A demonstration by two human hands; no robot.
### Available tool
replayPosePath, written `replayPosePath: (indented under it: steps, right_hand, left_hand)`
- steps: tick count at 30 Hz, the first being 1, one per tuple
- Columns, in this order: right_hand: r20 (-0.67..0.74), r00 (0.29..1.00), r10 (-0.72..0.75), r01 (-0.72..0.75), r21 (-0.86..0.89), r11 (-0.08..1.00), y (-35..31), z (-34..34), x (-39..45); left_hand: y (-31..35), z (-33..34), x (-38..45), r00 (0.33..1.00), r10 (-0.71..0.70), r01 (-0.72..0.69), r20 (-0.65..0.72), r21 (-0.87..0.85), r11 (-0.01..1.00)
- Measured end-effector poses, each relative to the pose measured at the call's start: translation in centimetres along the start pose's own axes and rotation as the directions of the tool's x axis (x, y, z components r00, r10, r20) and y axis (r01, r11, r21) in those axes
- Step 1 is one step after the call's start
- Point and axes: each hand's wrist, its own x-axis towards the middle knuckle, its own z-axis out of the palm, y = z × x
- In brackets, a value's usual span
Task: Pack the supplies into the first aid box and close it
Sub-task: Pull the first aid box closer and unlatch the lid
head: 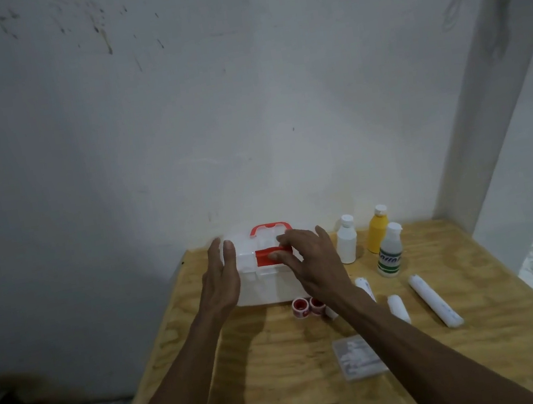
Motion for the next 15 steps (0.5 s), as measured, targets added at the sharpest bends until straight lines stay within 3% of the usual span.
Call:
replayPosePath:
  steps: [10, 13, 15]
  right_hand:
    - [-0.012, 1.000, -0.002, 0.003, 0.027, 1.000, -1.2, -1.2, 2.0]
    - [-0.049, 0.999, 0.010, -0.007, 0.051, 0.999, -1.6, -2.3, 4.3]
    - [-0.089, 0.996, 0.017, -0.011, 0.064, 0.998, -2.0, -2.9, 6.2]
  left_hand:
    - [0.3, 0.3, -0.5, 0.998, -0.063, 0.060, -0.014, -0.179, 0.982]
    - [0.3, 0.3, -0.3, 0.999, -0.034, 0.030, -0.030, -0.123, 0.992]
    - [0.5, 0.5, 0.0, 0.999, 0.030, -0.030, -0.035, 0.001, 1.000]
